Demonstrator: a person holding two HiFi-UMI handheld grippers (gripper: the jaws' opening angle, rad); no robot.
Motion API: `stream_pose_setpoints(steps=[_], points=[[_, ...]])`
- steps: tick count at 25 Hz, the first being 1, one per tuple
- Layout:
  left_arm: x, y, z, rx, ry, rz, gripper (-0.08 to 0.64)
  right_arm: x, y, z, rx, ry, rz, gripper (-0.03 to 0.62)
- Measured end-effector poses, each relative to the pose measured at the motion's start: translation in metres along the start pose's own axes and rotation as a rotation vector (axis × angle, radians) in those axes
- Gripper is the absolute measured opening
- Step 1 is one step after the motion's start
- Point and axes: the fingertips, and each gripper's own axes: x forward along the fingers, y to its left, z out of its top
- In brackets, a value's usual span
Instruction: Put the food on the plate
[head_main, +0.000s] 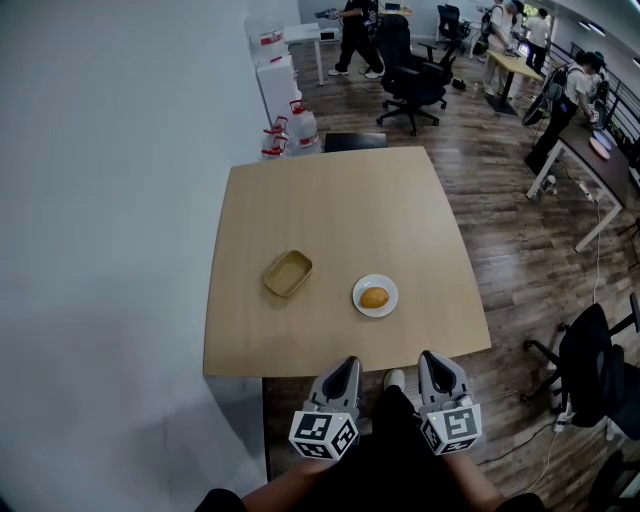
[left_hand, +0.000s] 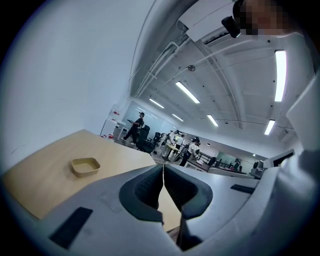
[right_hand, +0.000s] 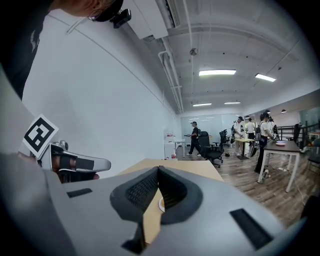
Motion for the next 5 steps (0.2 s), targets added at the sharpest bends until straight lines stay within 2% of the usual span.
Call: stream_pose_setpoints(steps=[5], points=[[0.0098, 0.0056, -0.0017, 0.0, 0.012, 0.007, 0.02, 0.0067, -0.0017, 0.0041, 0.007, -0.022, 0.015, 0.06]])
